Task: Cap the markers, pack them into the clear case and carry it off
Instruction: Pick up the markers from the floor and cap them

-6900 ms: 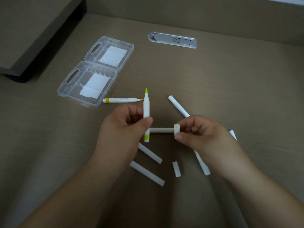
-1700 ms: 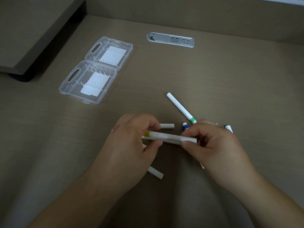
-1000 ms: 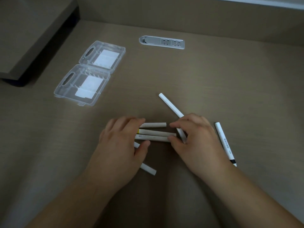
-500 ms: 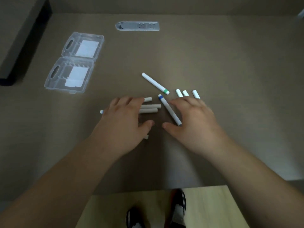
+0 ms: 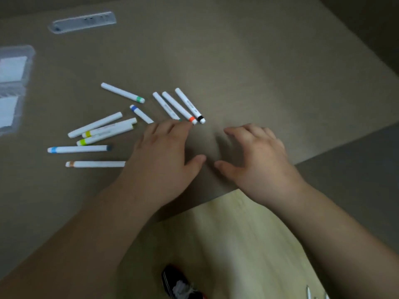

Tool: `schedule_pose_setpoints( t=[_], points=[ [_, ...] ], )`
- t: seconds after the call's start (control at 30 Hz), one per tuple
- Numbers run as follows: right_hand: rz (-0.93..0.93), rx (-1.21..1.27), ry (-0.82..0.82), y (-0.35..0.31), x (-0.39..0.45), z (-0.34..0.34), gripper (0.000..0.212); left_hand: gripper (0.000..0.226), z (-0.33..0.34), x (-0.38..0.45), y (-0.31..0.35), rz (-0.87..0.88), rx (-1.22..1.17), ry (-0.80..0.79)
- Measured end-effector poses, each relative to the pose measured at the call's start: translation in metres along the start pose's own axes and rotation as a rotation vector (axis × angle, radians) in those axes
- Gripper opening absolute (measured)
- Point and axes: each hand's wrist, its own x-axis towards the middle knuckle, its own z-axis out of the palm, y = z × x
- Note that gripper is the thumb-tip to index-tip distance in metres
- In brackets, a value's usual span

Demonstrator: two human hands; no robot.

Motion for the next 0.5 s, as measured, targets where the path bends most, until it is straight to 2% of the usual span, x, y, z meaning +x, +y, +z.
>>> schedule_pose_setpoints(
  t=[0.23, 0.37, 0.5],
  points=[
    [0.137, 0.030, 0.046, 0.085, -0.076, -0.017, 0.068, 0.067, 0.040, -0.014, 0.096, 0.162, 0.011, -0.039],
    [0.246, 0.063, 0.065, 0.150, -0.152, -0.035, 0.069, 0.062, 0.073, -0.044, 0.178, 0.282, 0.011, -0.061],
    [0.364, 0.090, 0.098, 0.217, -0.236, -0.050, 0.069, 0.066, 0.109, -0.083, 0.263, 0.392, 0.012, -0.132]
  ],
)
